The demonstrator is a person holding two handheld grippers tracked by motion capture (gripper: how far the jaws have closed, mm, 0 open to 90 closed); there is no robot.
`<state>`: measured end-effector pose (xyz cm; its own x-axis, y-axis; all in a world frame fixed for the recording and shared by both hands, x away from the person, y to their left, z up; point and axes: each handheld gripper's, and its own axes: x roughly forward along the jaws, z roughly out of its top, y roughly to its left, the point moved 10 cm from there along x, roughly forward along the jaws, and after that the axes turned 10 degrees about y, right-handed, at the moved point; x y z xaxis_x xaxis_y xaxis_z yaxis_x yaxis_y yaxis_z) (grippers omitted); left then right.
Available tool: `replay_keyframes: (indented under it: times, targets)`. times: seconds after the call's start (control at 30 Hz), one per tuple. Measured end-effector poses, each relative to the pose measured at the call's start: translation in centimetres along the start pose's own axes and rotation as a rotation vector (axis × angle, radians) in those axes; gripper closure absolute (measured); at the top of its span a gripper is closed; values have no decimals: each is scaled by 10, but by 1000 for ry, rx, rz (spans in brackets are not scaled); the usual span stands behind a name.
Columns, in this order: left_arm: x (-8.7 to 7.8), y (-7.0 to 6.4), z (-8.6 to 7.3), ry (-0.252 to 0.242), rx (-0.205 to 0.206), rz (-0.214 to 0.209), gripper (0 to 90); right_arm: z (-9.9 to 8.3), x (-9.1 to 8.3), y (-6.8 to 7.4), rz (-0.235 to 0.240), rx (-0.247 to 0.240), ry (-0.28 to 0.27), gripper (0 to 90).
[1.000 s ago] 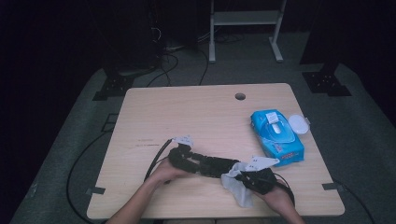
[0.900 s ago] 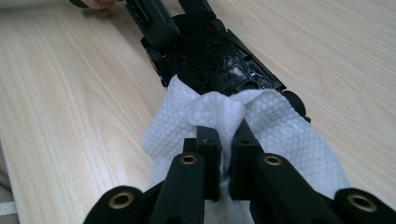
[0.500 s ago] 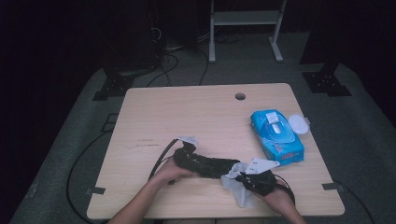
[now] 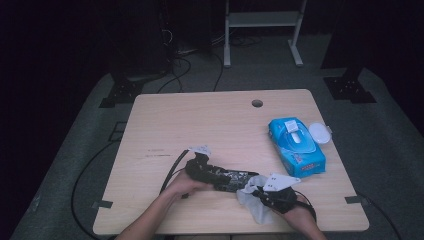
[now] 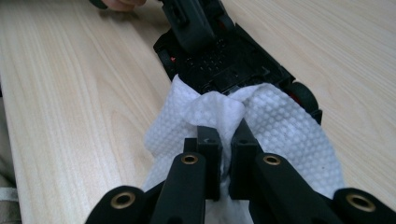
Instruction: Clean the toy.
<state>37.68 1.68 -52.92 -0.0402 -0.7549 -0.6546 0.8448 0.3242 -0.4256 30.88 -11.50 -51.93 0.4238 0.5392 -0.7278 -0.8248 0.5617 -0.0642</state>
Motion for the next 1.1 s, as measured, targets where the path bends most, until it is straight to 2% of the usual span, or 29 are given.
replay_keyframes:
  times: [0.17,0.37,0.67,0.8,0.87,0.93,0.97,1.03,1.1]
  targets:
    - [-8,-6,-1,-42,69,4,519,-2,-1,1,-9,-5,-2,857]
    - [-12,-14,1,-68,133,7,588,-5,0,0,-9,0,8,856]
    - [-9,-24,-4,-53,208,-7,612,-10,1,-4,-12,12,20,856]
    - [2,-29,-11,6,259,4,618,-14,5,-3,-10,9,48,856]
    - [5,-30,-10,-6,265,19,623,-18,9,-2,-11,3,71,856]
    - [5,-30,-9,-18,274,27,653,-19,8,-2,-8,7,71,856]
    - [4,-30,-9,-16,281,30,661,-18,7,-3,-9,8,67,856]
    - [3,-27,-8,-21,310,68,668,-14,2,-4,-9,17,49,855]
    - [1,-25,-8,-25,319,73,670,-10,-2,-6,-8,20,31,855]
